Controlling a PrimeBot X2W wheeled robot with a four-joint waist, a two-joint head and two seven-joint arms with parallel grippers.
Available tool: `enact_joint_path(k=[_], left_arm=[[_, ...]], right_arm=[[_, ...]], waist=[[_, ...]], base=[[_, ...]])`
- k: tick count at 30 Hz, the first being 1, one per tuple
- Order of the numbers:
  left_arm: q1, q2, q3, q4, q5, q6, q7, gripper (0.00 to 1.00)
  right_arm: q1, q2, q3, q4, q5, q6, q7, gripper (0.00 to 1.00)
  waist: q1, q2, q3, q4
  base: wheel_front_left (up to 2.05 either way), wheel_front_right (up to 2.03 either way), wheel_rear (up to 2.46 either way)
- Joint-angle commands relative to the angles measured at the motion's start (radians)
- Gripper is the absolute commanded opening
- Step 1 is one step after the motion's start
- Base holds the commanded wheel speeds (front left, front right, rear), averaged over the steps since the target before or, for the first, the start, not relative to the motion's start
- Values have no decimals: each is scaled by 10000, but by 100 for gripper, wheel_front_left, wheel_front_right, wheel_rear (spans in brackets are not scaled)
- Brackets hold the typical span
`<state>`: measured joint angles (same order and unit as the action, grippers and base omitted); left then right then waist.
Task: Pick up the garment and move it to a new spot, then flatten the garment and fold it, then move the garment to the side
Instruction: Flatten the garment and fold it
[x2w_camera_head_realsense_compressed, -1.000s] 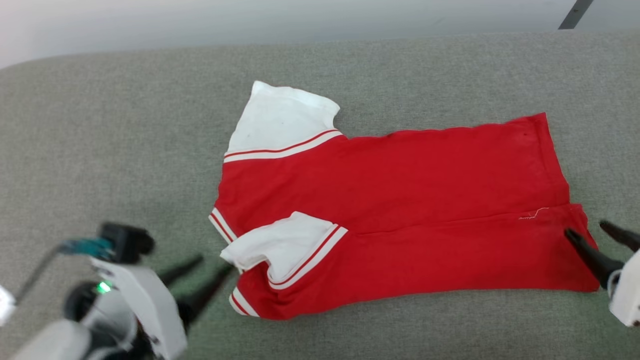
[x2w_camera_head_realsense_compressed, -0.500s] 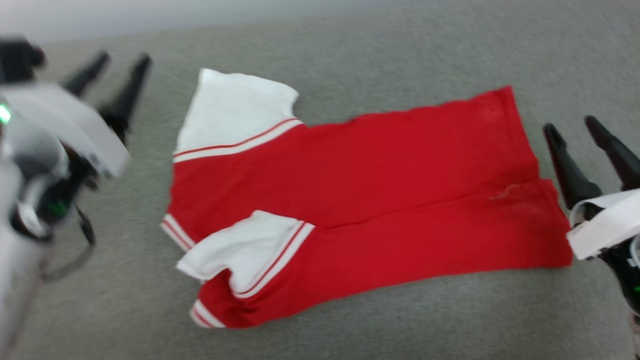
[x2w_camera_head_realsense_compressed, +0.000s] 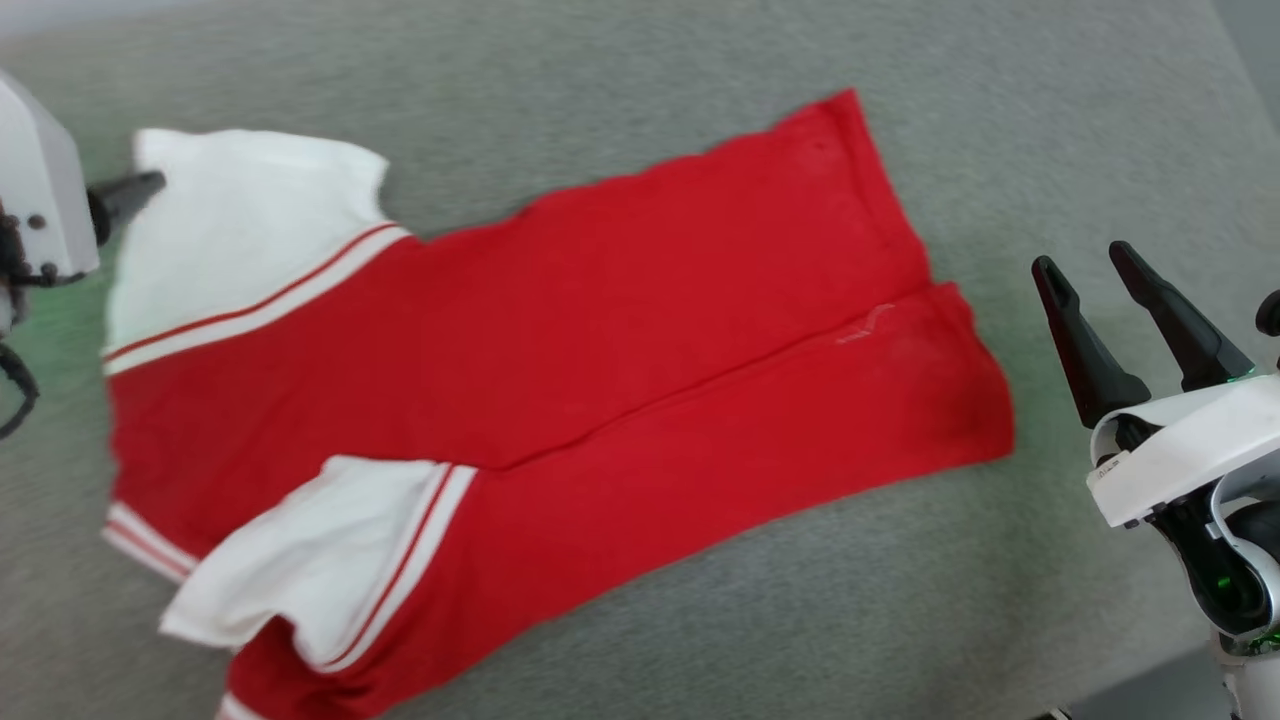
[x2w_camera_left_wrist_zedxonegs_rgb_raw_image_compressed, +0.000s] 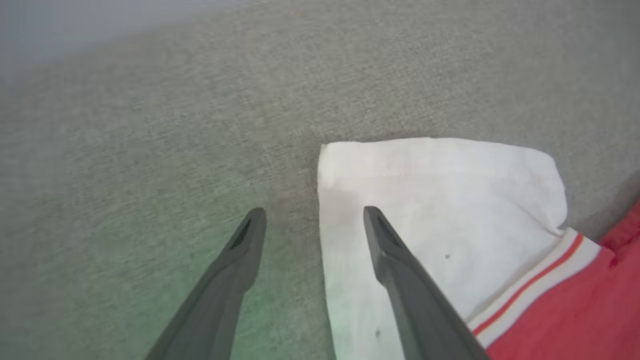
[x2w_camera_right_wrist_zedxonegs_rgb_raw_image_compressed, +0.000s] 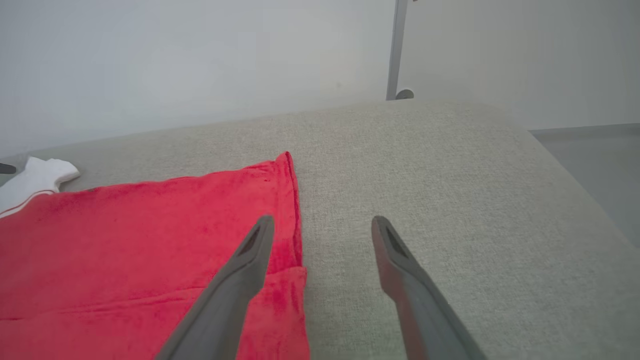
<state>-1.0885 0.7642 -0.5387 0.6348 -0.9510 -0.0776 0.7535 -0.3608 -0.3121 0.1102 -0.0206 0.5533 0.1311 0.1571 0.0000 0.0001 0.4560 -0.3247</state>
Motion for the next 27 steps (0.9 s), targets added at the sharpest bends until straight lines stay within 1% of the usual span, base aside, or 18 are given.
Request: enact_joint_path(k=[1, 4, 6, 8, 9, 10, 12, 15, 18, 20, 23, 27], left_arm=[[-135, 22, -75, 34, 16, -62, 108, 100], [-422, 51, -235, 189, 212, -152, 202, 100], [-472, -92, -324, 419, 275, -194, 124, 100], [-445, -307, -514, 640, 216, -306, 269, 100], [-394, -438, -577, 725, 98, -342, 367, 85], [-364, -572, -617, 758, -28, -420, 458, 47], [-394, -758, -654, 807, -227, -477, 528, 0], [-476, -792, -776, 762, -290, -512, 395, 0], [-601, -858, -879, 688, -413, -548, 300, 0], [-714, -940, -967, 588, -479, -557, 254, 0], [-848, -1041, -1125, 451, -589, -542, 204, 0], [-1095, -1246, -1335, 337, -706, -544, 103, 0]], right_arm=[[-20, -24, 37, -37, 50, -9, -62, 100], [-11, -74, 54, -69, 117, -9, -82, 100], [0, -75, 72, -100, 107, -9, -100, 100], [-32, -152, 104, -94, 128, -9, -72, 100], [-100, -186, 115, -85, 145, -9, -47, 100], [-213, -220, 134, -88, 160, -9, -18, 100], [-463, -317, 232, -120, 162, -9, 69, 100], [-1129, -456, 626, 9, 197, -9, 307, 100], [-2155, -593, 1295, 583, 304, -9, 788, 100], [-2945, -695, 1824, 1254, 444, -9, 1313, 100], [-4070, -629, 2442, 2414, 931, -9, 2385, 100], [-5574, -633, 2882, 4005, 1247, -9, 3768, 100]], waist=[[0, -1, 416, -559], [0, -1, 504, -602], [0, -1, 543, -580], [0, -1, 562, -522], [0, -1, 562, -486], [0, -1, 558, -443], [0, -1, 534, -335], [0, -1, 497, -206], [0, -1, 535, -15], [0, -1, 618, 173], [0, -1, 772, 476], [0, -1, 1057, 882]], base=[[0, 0, 0], [0, 0, 0], [0, 0, 0], [0, 0, 0], [0, 0, 0], [0, 0, 0], [0, 0, 0], [0, 0, 0], [0, 0, 0], [0, 0, 0], [0, 0, 0], [0, 0, 0]])
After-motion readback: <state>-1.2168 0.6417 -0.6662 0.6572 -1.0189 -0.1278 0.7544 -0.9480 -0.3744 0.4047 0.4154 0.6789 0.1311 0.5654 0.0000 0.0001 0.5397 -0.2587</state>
